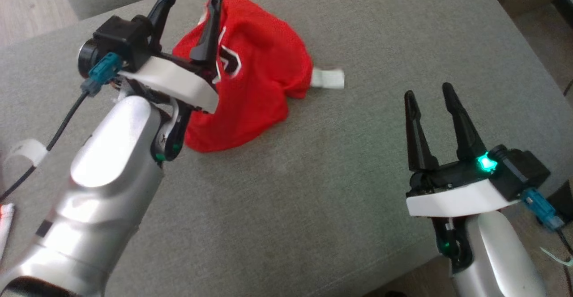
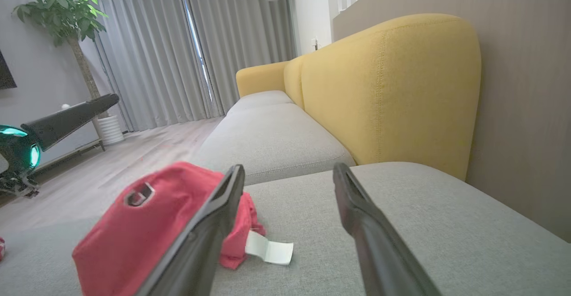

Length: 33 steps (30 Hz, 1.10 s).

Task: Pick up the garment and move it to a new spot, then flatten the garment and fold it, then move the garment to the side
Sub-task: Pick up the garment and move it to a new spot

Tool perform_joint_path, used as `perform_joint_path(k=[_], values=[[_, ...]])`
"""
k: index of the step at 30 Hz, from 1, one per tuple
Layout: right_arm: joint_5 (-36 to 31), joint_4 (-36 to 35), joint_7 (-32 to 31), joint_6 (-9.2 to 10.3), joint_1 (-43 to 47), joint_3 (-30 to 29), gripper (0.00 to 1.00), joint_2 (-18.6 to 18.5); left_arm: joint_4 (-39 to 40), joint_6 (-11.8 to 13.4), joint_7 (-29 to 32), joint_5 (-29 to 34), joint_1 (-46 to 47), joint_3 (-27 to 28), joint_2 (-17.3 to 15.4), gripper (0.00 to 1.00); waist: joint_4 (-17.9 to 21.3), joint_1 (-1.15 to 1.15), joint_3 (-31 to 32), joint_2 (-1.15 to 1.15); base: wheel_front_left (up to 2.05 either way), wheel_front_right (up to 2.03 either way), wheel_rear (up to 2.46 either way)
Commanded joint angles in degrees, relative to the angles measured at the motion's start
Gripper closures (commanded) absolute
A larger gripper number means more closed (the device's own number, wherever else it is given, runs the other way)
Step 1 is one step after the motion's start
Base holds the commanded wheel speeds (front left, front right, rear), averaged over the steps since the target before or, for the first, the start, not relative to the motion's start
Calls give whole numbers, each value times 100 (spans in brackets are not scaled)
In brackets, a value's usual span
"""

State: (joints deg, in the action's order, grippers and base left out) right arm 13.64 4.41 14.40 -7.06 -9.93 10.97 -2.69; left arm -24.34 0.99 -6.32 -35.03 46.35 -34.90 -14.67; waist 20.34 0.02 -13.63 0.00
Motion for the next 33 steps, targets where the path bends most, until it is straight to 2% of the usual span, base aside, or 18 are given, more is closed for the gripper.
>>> perform_joint_path(k=[1, 7, 9, 12, 17, 22, 28, 33], values=[[-13, -218, 60, -43, -116, 112, 0, -19, 81, -7, -158, 64, 340, 238, -163, 0, -123, -2, 30, 0, 0, 0, 0], [-299, -139, 60, -43, -30, -116, 0, -19, -75, -100, -641, 72, 51, 362, -338, 0, -804, -2, 298, 0, 0, 0, 0], [-311, -88, 60, -43, 27, -243, 0, -19, -4, -245, -725, 2, -245, 381, -424, 0, -1069, -2, 426, 0, 0, 0, 0], [-379, -26, 60, -43, 157, -411, 0, -19, 182, -327, -807, -61, -798, 438, -549, 0, -1472, -2, 603, 0, 0, 0, 0], [-511, 57, 60, -43, 448, -591, 0, -19, 672, -179, -861, -1, -1831, 651, -622, 0, -2021, -2, 836, 0, 0, 0, 0], [-547, 96, 60, -43, 641, -745, 0, -19, 1145, -30, -865, 237, -2694, 955, -443, 0, -2295, -2, 981, 0, 0, 0, 0], [-582, 174, 60, -43, 809, -809, 0, -19, 1449, 52, -866, 670, -3609, 1390, 39, 0, -2445, -2, 1100, 0, 0, 0, 0], [-580, 206, 60, -43, 822, -806, 0, -19, 1607, -101, -867, 939, -3911, 1807, 376, 0, -2482, -2, 1069, 0, 0, 0, 0]])
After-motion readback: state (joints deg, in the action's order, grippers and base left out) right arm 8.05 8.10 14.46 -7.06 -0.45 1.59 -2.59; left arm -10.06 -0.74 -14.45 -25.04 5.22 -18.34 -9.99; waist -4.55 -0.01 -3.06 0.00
